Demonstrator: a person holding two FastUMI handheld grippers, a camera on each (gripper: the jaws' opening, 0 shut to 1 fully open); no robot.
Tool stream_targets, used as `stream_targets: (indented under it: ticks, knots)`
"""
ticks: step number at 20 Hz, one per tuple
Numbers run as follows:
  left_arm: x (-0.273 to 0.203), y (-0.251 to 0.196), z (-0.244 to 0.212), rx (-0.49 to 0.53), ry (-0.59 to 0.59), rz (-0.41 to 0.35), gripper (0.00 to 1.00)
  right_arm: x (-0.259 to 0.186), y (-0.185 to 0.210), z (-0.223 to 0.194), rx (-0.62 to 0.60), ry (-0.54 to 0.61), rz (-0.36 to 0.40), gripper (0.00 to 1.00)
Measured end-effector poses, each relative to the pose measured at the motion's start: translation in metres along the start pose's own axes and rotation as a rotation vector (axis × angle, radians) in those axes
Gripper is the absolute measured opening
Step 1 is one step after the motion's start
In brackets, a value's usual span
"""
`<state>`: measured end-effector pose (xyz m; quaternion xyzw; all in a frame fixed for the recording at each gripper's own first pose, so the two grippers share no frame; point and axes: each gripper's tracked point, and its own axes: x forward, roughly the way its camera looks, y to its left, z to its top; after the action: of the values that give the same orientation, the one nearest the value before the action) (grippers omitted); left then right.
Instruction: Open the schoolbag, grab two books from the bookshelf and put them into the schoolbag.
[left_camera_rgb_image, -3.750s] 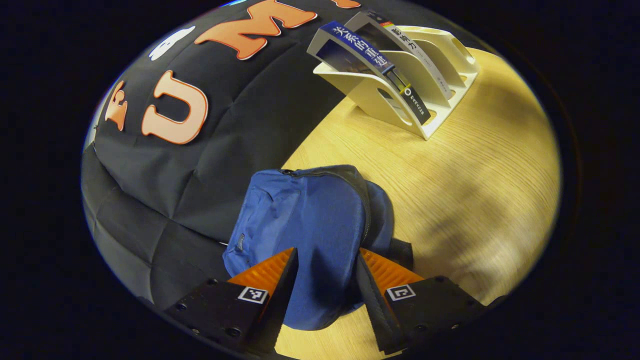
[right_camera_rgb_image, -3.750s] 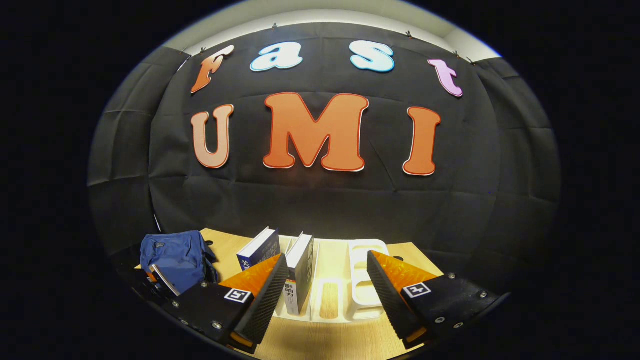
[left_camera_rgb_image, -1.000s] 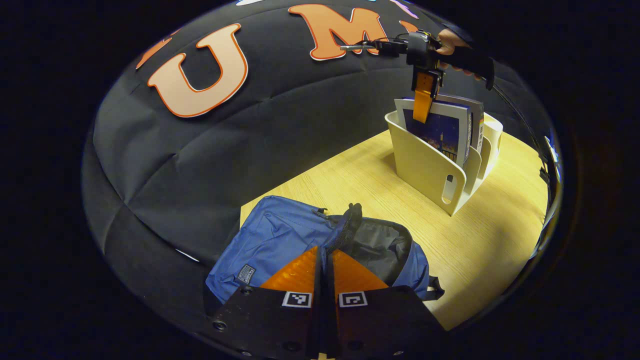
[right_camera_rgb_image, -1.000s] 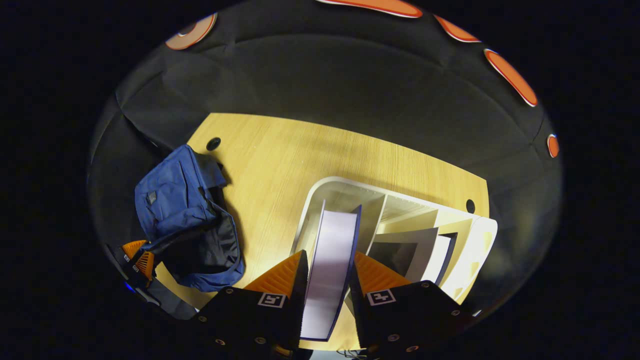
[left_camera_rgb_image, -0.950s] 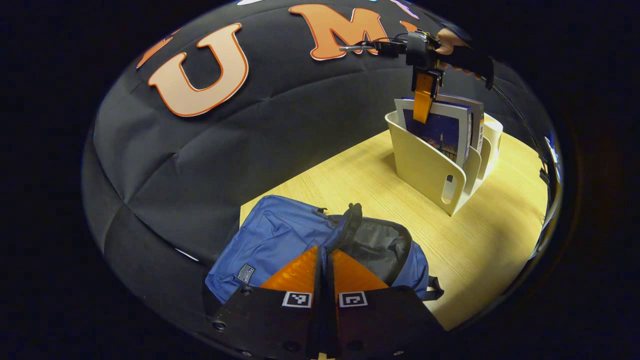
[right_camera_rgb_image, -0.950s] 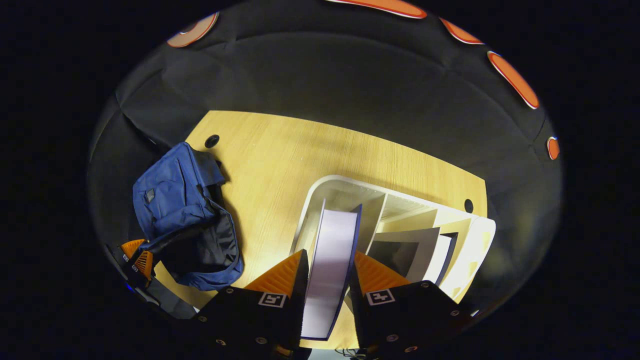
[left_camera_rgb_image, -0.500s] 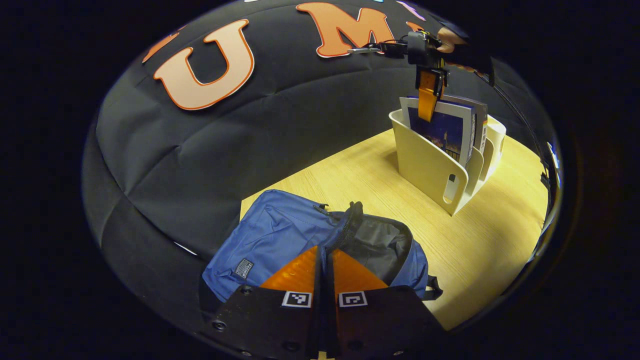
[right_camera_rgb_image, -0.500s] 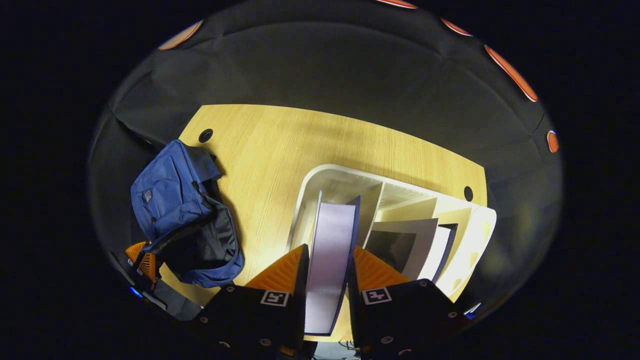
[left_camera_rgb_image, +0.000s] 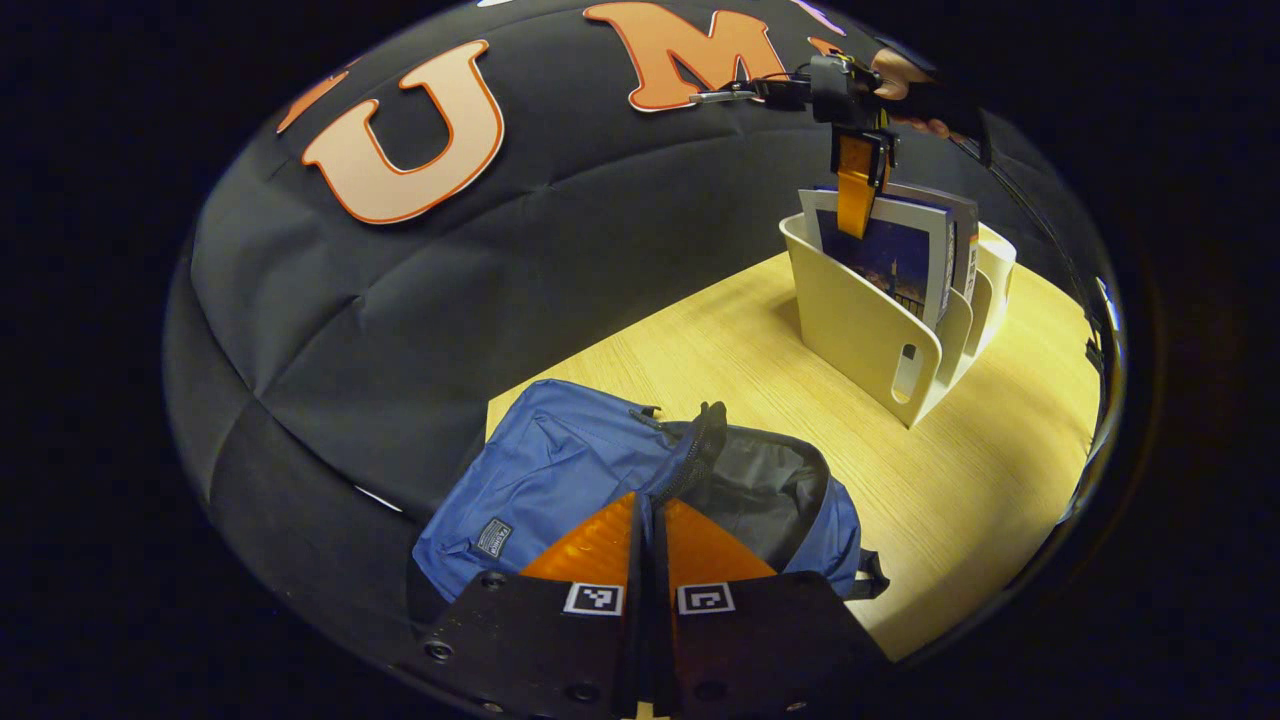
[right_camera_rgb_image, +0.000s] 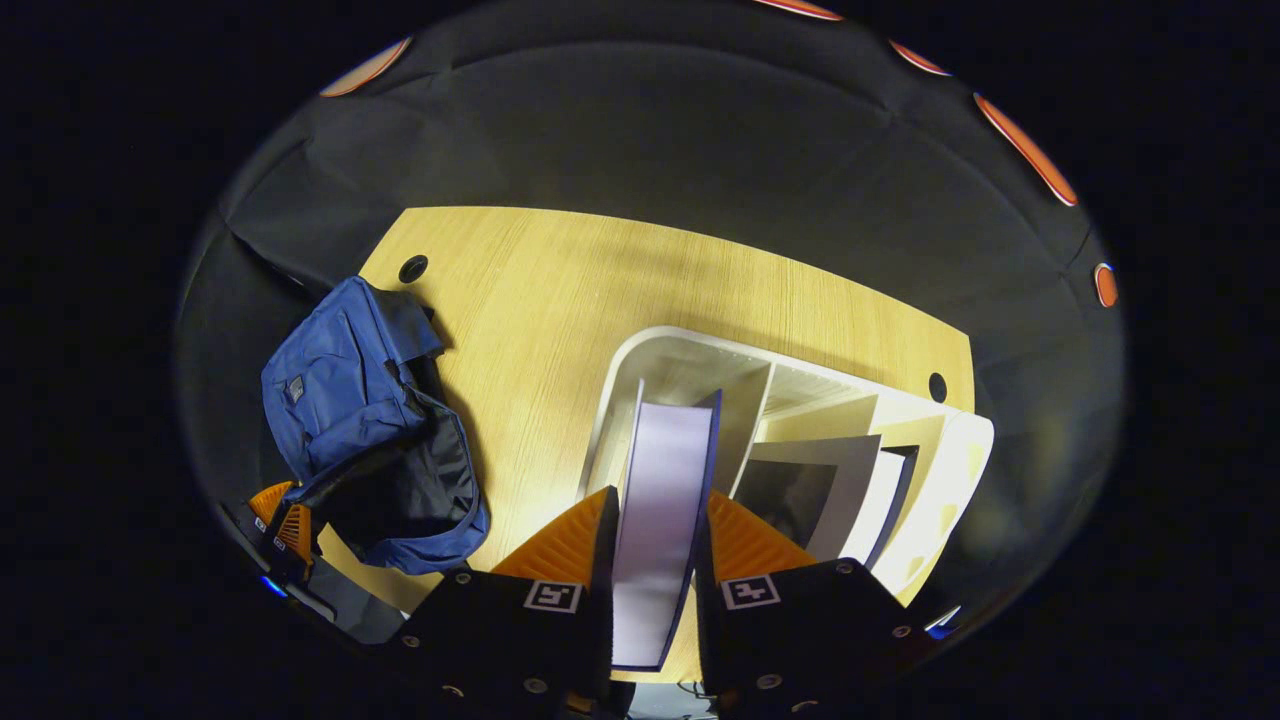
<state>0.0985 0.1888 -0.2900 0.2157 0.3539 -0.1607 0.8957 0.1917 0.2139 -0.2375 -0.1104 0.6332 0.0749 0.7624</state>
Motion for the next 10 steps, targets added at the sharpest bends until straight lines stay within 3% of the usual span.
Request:
stream_targets:
  ticks: [4,6,10]
  knots:
    - [-0.002,0.002,0.006,0.025,0.004,0.013,0.06,-0.016,0.005,-0.004,-0.004,-0.021,0.050,0.31]
    - [-0.003,0.001,0.011,0.034,0.004,0.019,0.06,-0.022,0.002,-0.013,-0.054,-0.021,0.047,0.30]
    - [-0.008,0.008,0.016,0.013,0.026,0.047,0.06,-0.043,-0.001,-0.016,-0.036,-0.076,0.089,0.30]
